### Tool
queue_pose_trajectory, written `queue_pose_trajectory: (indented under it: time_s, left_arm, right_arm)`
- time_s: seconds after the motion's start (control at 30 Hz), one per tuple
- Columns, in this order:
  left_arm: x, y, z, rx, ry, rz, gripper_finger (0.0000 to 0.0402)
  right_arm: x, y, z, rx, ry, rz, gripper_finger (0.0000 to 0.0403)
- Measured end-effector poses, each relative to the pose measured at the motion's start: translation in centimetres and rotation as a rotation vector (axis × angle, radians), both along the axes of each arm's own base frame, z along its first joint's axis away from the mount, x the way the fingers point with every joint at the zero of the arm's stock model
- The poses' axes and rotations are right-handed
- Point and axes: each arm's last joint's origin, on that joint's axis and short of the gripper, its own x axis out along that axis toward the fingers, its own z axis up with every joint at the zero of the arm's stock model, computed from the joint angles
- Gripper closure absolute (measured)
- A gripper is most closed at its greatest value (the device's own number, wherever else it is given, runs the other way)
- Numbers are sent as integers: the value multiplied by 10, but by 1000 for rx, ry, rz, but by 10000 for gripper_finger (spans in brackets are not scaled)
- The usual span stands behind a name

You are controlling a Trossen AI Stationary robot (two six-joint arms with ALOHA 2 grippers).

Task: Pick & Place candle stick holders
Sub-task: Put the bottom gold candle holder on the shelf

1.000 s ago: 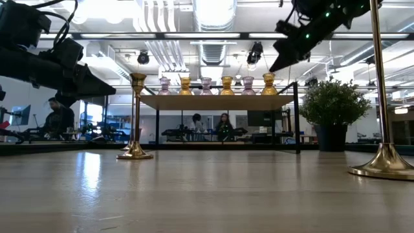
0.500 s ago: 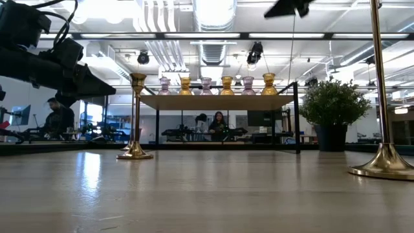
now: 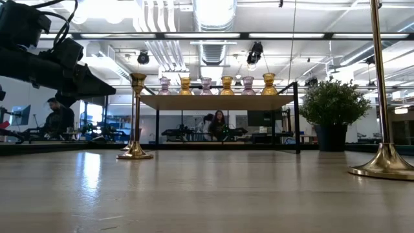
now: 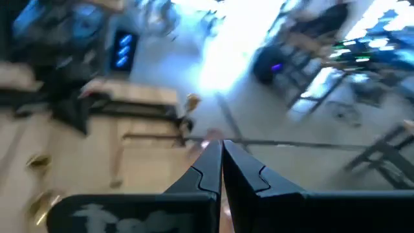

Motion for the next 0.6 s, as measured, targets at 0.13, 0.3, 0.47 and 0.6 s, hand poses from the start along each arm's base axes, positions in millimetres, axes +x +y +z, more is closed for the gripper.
queue_pose_trajectory:
  time_s: [0.13,0.3,0.47,0.6]
  left_arm:
    - [0,0,0,0,0,0,388]
    - [0,0,0,0,0,0,388]
    - [0,0,0,0,0,0,388]
    - [0,0,0,0,3,0,388]
  right_arm:
    - [15,17,1,16,197,142,395]
    - [8,52,-3,79,534,195,395]
    - [-25,91,3,226,700,79,395]
    - [-66,123,12,390,592,118,395]
